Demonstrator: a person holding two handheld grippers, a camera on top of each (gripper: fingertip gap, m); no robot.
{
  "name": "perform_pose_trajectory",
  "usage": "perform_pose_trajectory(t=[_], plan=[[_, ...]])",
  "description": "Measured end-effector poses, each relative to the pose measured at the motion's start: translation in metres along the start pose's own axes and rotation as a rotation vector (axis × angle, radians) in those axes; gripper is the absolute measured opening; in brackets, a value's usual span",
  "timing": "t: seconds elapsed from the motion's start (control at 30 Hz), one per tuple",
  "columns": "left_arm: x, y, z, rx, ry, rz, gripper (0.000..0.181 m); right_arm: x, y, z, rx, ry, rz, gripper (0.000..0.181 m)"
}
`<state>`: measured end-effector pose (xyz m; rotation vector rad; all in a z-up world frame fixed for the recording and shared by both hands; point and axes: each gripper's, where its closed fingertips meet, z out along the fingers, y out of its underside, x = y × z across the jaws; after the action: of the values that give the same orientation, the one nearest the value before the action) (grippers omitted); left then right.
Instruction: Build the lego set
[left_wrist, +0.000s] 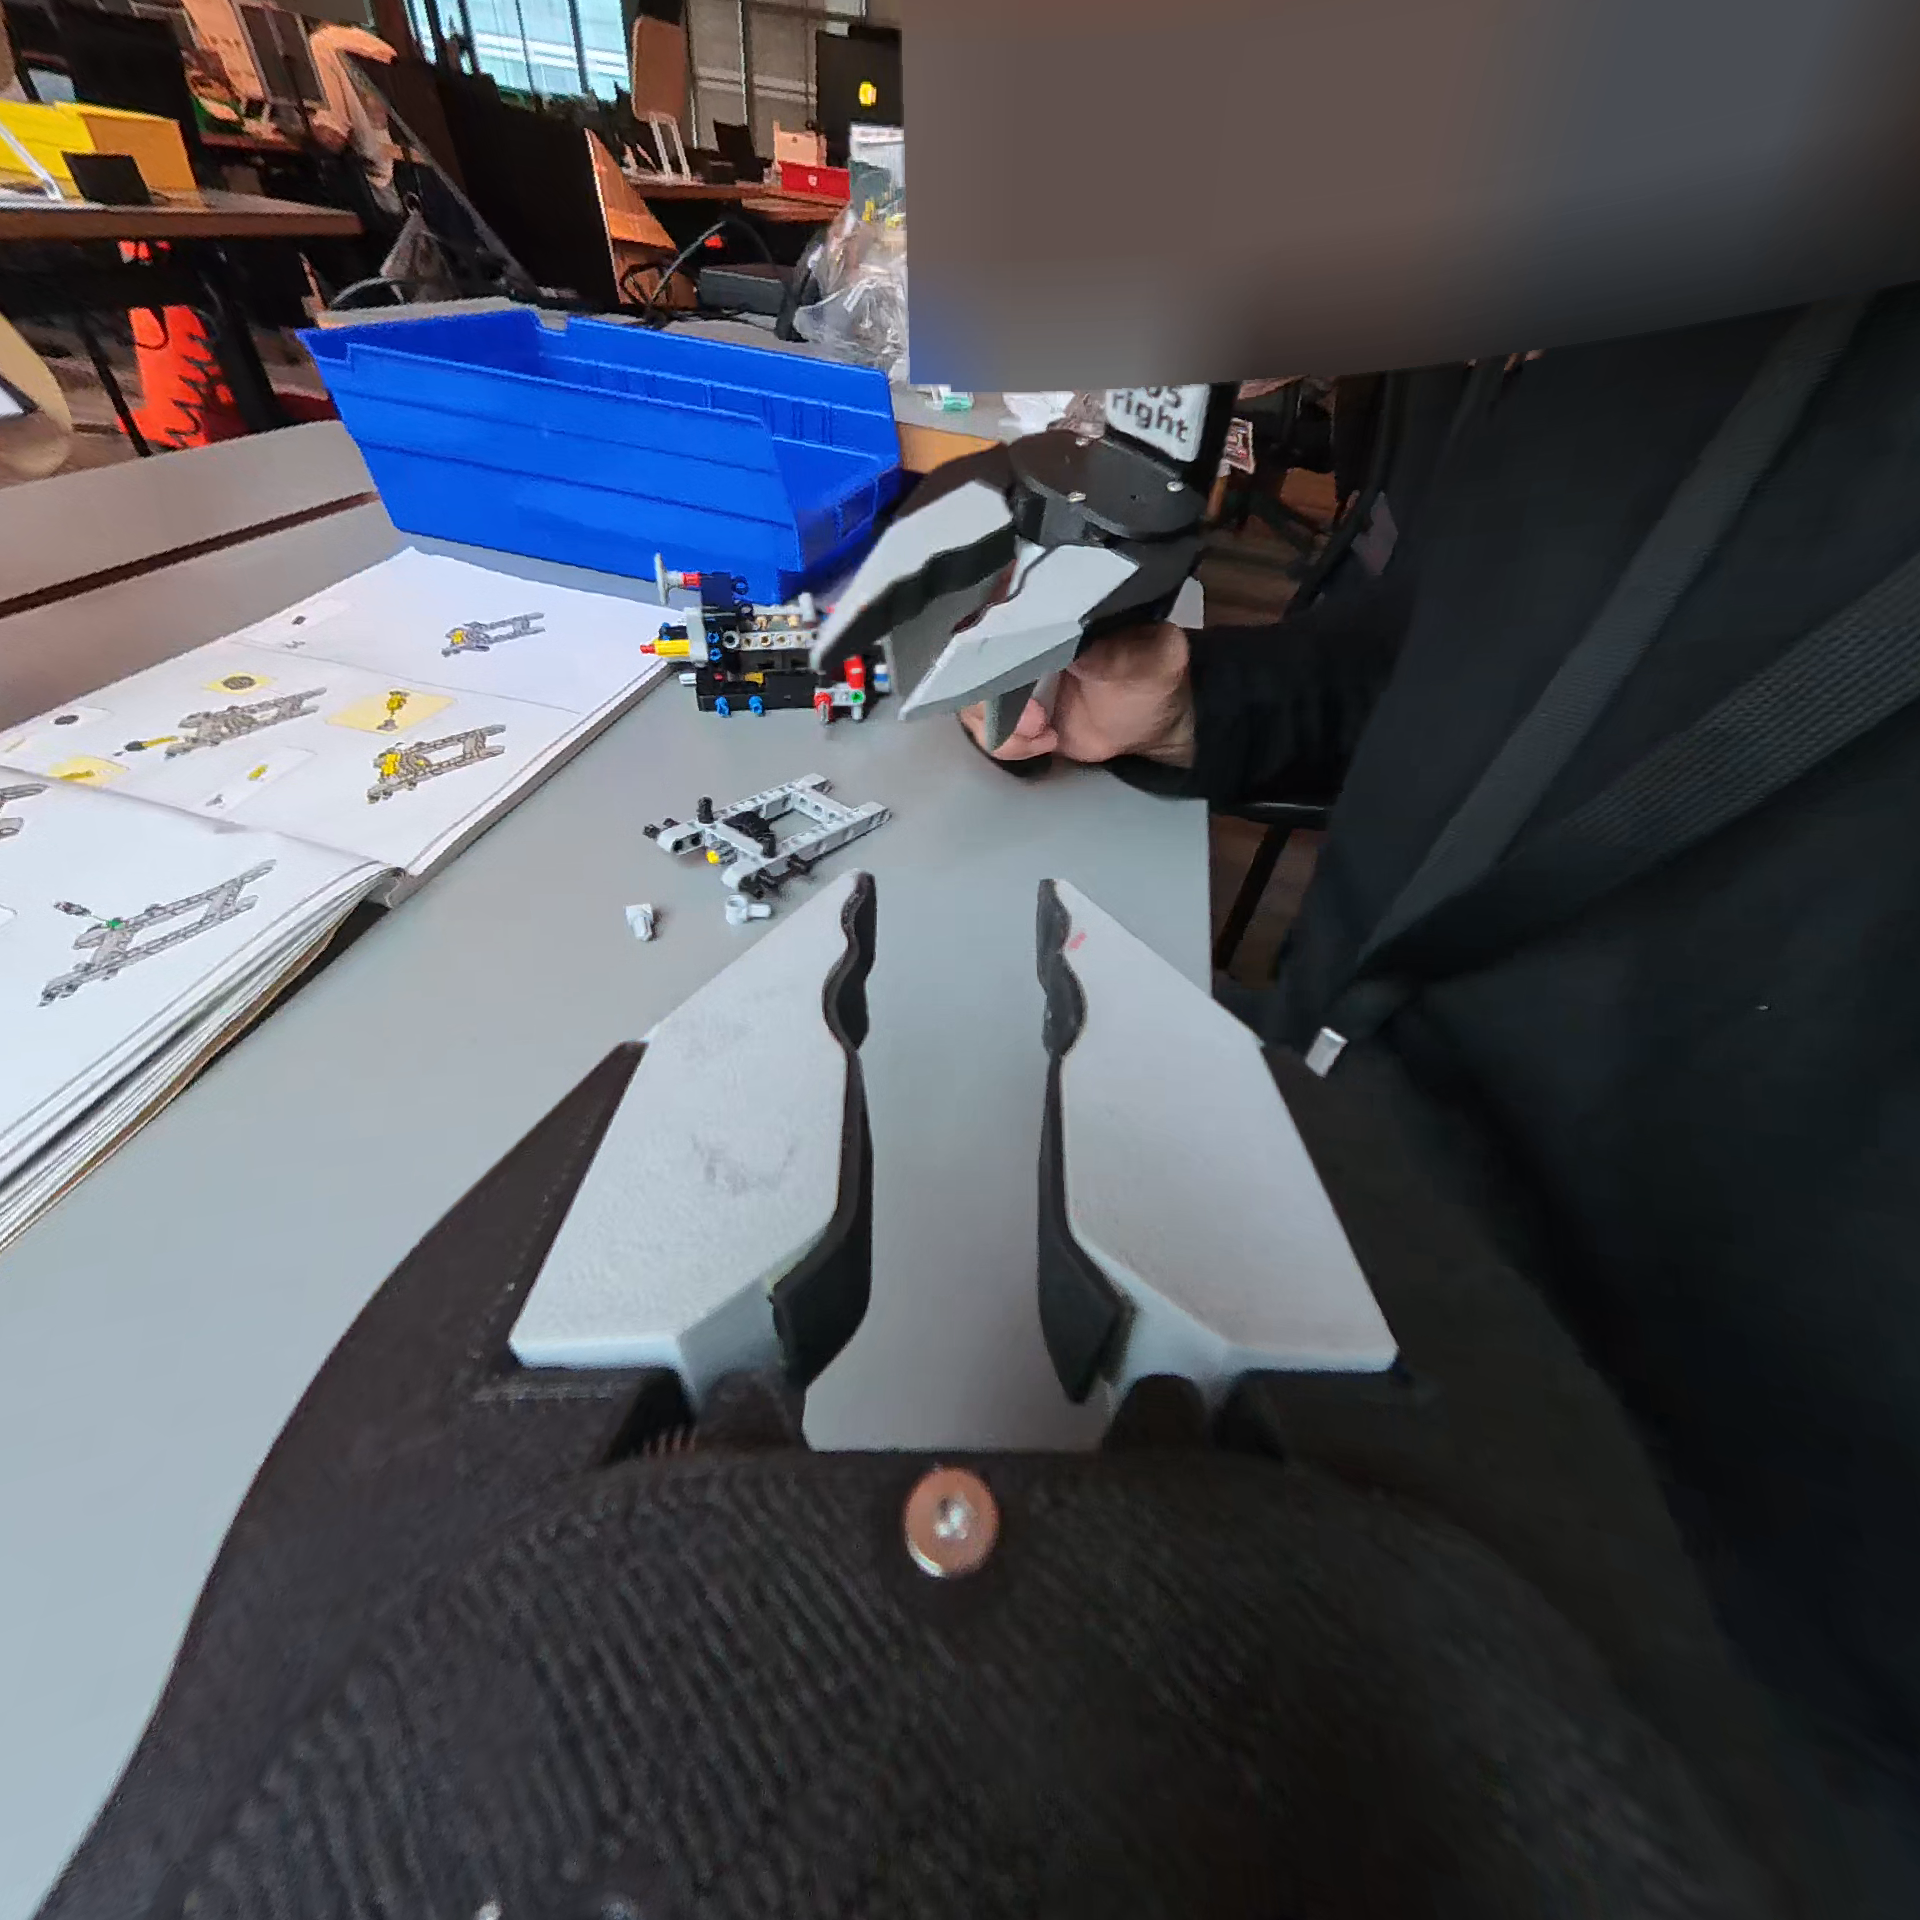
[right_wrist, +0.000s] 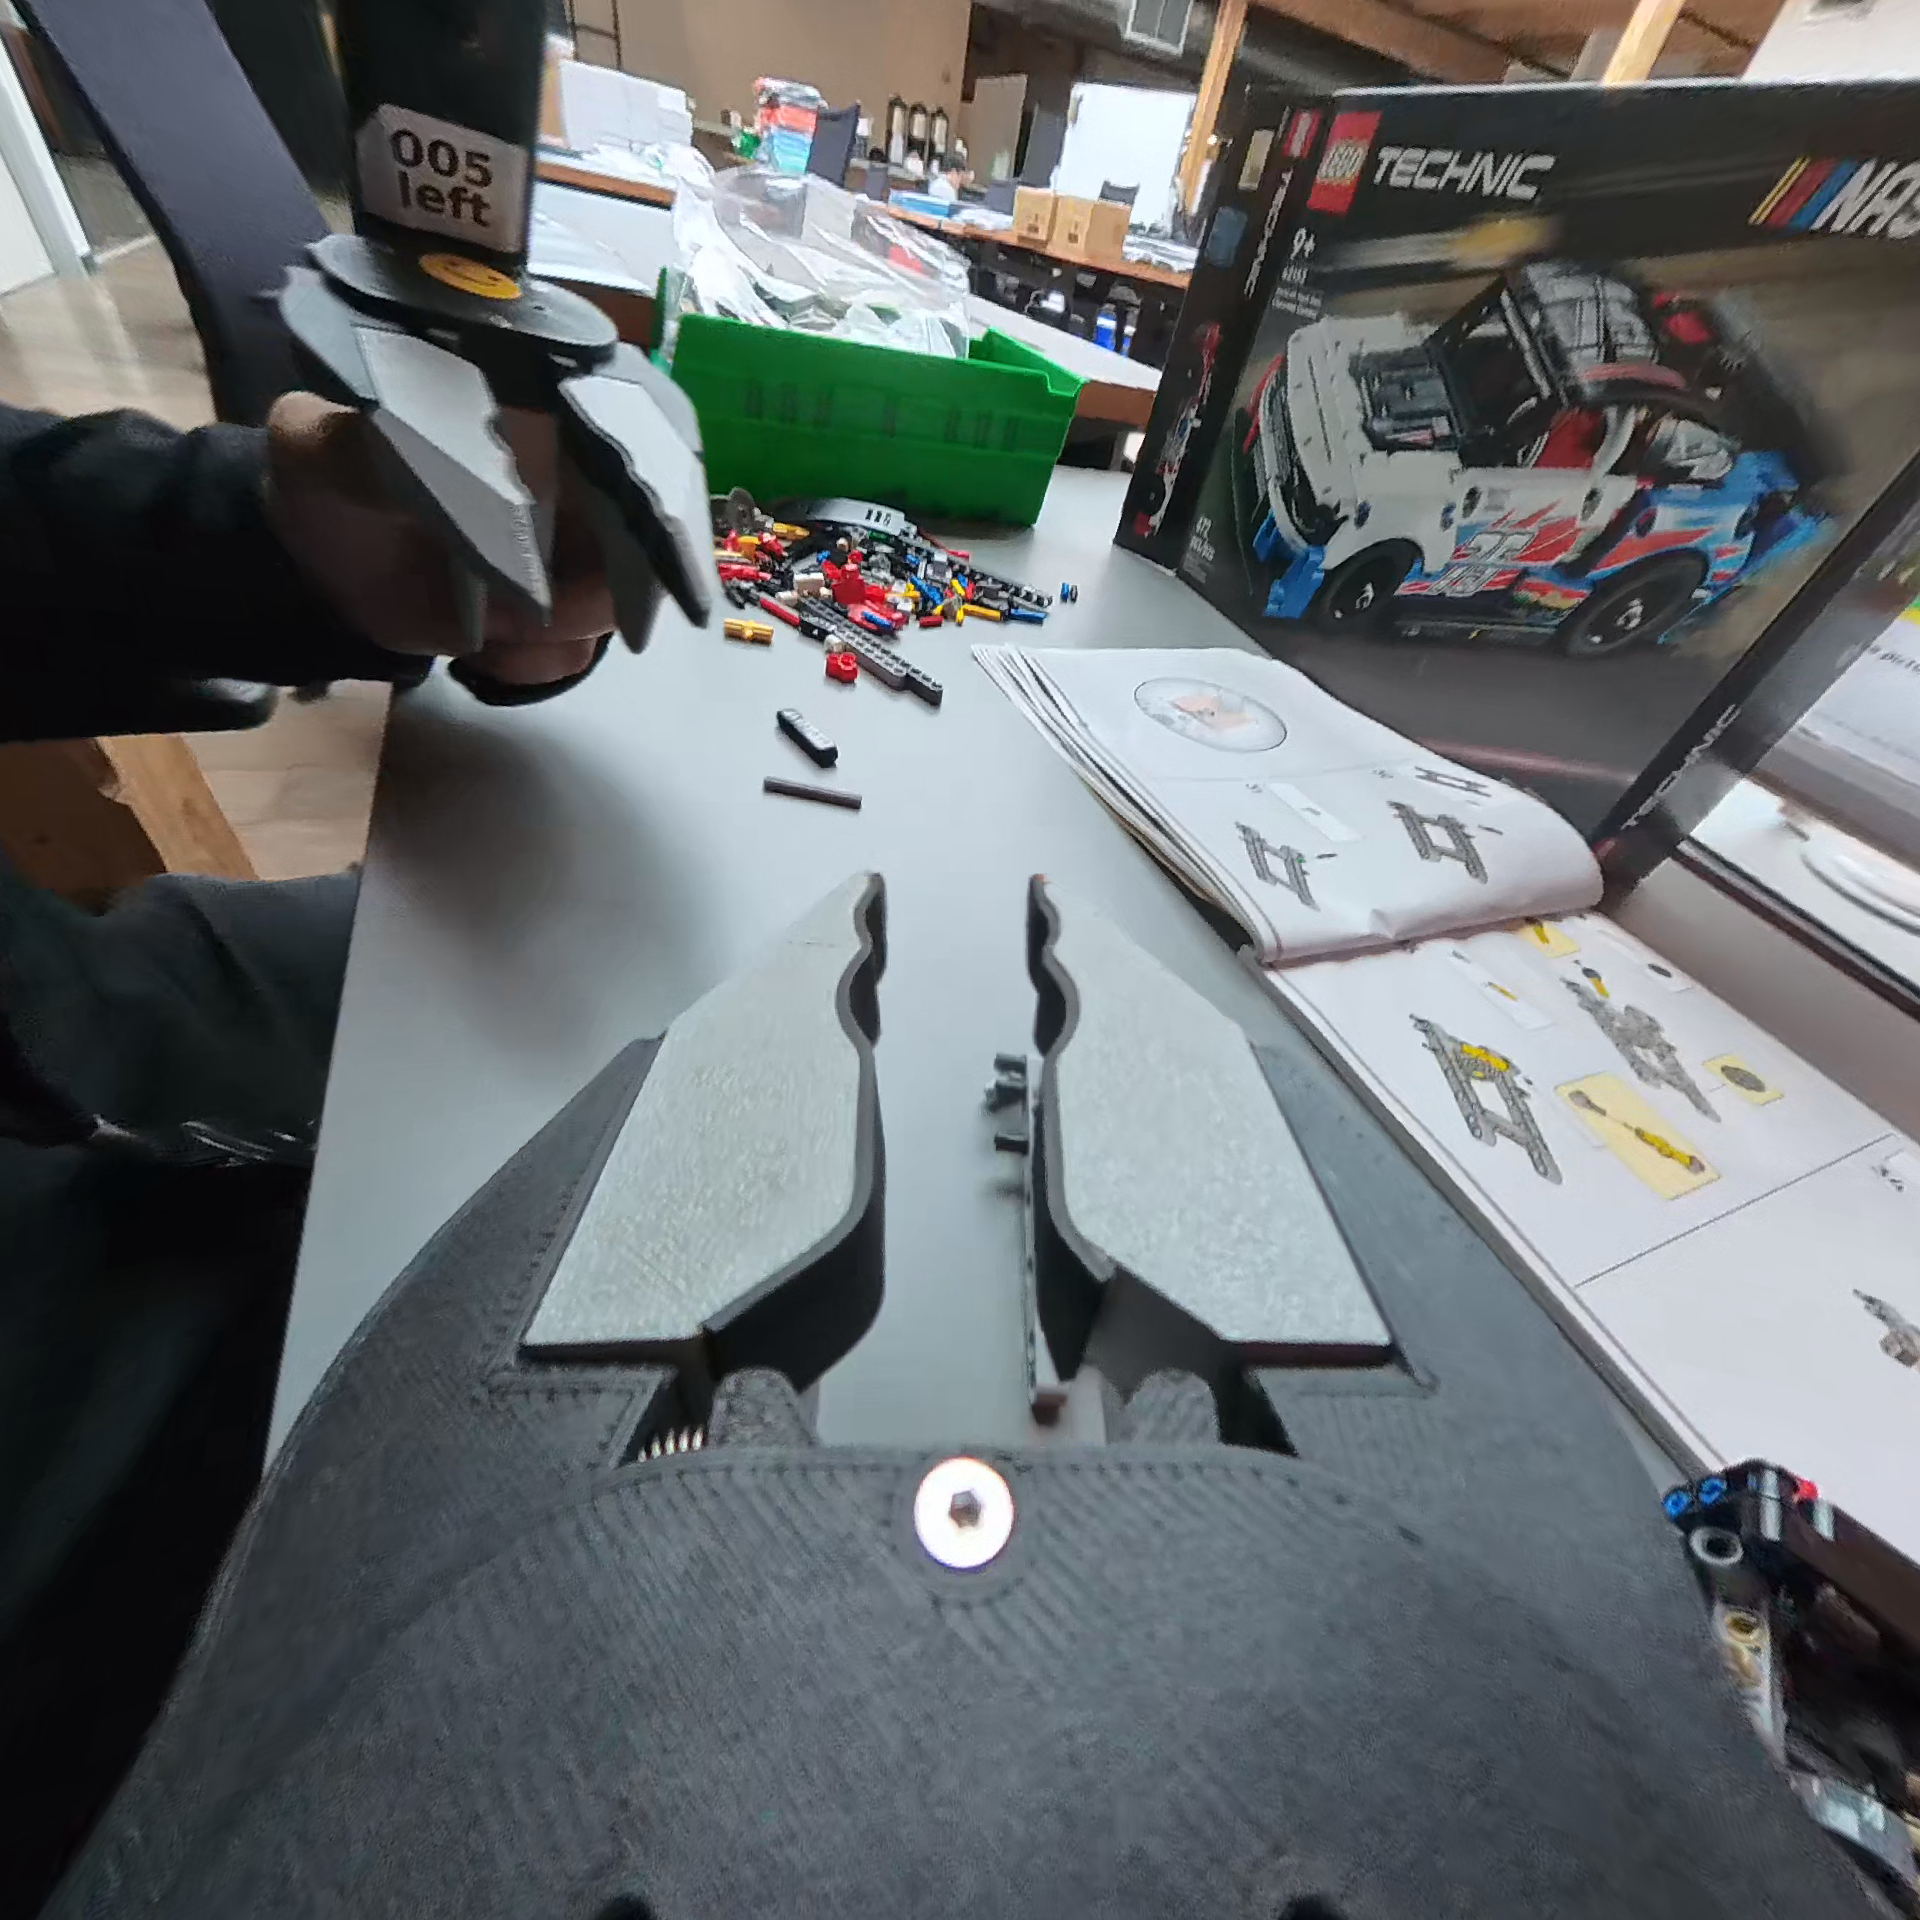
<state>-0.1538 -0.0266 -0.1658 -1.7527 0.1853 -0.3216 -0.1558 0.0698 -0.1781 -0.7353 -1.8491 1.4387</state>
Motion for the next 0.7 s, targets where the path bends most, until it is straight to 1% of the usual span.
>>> perform_pose_trajectory(t=[0.03, 0.07, 0.17, 0.27, 0.33, 0.4, 0.47, 0.53, 0.7], plan=[[-0.005, 0.003, 0.002, -0.014, -0.006, -0.006, 0.029, 0.0, 0.002, -0.002, -0.006, -0.008, 0.002, 0.016], [-0.01, 0.007, 0.004, -0.035, -0.018, -0.006, 0.028, 0.002, 0.003, -0.004, -0.008, 0.0, 0.006, 0.014], [-0.02, 0.019, 0.008, -0.076, -0.056, 0.002, 0.028, 0.011, 0.006, -0.009, -0.007, 0.029, 0.026, 0.014], [-0.025, 0.028, 0.01, -0.109, -0.097, 0.003, 0.024, 0.018, 0.007, -0.011, -0.004, 0.051, 0.048, 0.014], [-0.032, 0.033, 0.009, -0.143, -0.158, -0.004, 0.022, 0.019, 0.01, -0.01, -0.016, 0.052, 0.054, 0.017], [-0.034, 0.039, 0.004, -0.183, -0.196, 0.035, 0.024, 0.019, 0.011, -0.008, -0.027, 0.046, 0.046, 0.019], [-0.038, 0.044, -0.005, -0.218, -0.272, 0.091, 0.023, 0.02, 0.014, -0.005, -0.042, 0.055, 0.035, 0.019], [-0.038, 0.05, -0.013, -0.251, -0.315, 0.128, 0.02, 0.021, 0.015, -0.002, -0.057, 0.058, 0.029, 0.019], [-0.037, 0.063, -0.036, -0.316, -0.374, 0.144, 0.019, 0.025, 0.02, 0.002, -0.09, 0.083, 0.022, 0.019]])
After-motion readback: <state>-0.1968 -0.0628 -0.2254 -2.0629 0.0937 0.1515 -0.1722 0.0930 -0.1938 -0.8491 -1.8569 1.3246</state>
